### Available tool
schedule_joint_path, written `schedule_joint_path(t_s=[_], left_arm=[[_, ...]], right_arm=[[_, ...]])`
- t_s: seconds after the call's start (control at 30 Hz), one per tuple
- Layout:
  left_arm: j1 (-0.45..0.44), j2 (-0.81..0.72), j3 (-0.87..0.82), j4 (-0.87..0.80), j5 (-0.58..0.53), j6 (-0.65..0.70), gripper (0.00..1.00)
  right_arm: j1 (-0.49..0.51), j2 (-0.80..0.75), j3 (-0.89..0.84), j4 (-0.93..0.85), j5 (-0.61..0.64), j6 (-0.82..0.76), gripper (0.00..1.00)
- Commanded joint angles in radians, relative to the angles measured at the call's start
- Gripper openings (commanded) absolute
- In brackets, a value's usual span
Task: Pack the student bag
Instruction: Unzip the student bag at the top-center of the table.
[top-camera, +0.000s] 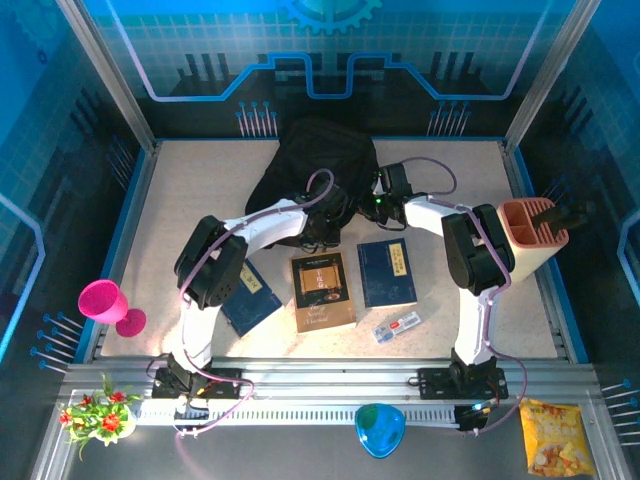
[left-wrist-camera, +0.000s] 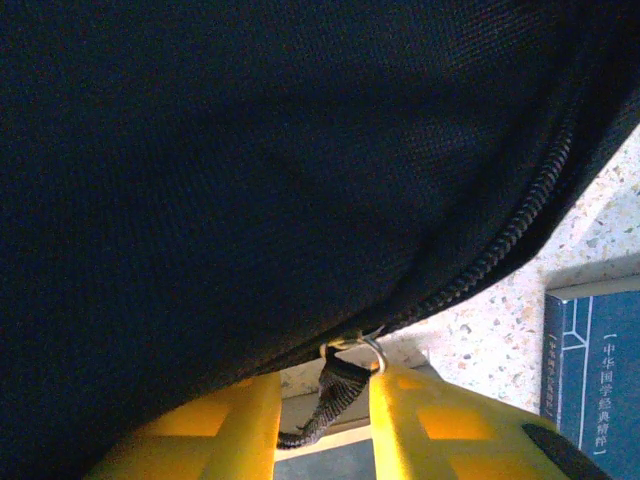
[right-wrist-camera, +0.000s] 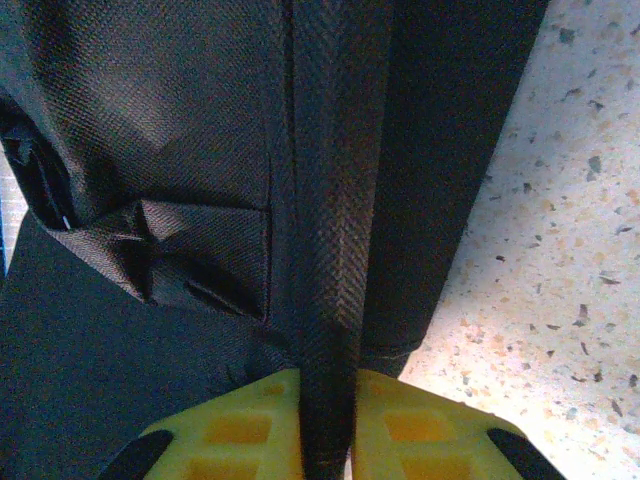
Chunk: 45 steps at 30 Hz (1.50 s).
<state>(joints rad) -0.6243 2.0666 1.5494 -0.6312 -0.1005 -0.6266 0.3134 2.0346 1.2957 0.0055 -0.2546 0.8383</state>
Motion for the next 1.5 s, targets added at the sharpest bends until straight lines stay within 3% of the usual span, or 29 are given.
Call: schedule_joint_path(t_s=[0.0,0.2,0.5,0.7,0.97,1.2,1.3,1.47], left_arm=[[-0.006,0.034,0.026,-0.011,-0.002,0.016,0.32],[-0.008,0.052,0.028,0.006,-0.033,0.025,0.28],[-0.008,0.023,0.005,0.021,-0.066,0.031,0.01],[-0.008,-0.063,-0.027,0.006,-0.021,0.051,0.0],[-0.008,-0.159,-0.051,-0.025,0.088,0.096,0.0],[-0.007,-0.151,-0.016,-0.039,0.108,0.118,0.0],[-0.006,-0.14,0.007,-0.064,0.11,0.132,0.0],[0.006,-0.149,0.016,-0.118,0.137,0.16,0.0]], right_arm=[[-0.001,-0.002,-0.013,-0.006,-0.022,0.008,0.19],[0.0,0.0,-0.016,-0.003,-0.029,0.01,0.19],[-0.002,0.001,-0.016,-0.005,-0.023,0.01,0.19],[-0.005,0.002,0.002,-0.016,-0.023,0.004,0.19],[0.008,-0.104,-0.111,0.087,-0.119,0.11,0.45],[0.034,-0.118,-0.16,0.136,-0.153,0.186,0.49],[0.041,-0.1,-0.15,0.125,-0.151,0.185,0.43],[0.04,-0.086,-0.122,0.062,-0.074,0.121,0.21]])
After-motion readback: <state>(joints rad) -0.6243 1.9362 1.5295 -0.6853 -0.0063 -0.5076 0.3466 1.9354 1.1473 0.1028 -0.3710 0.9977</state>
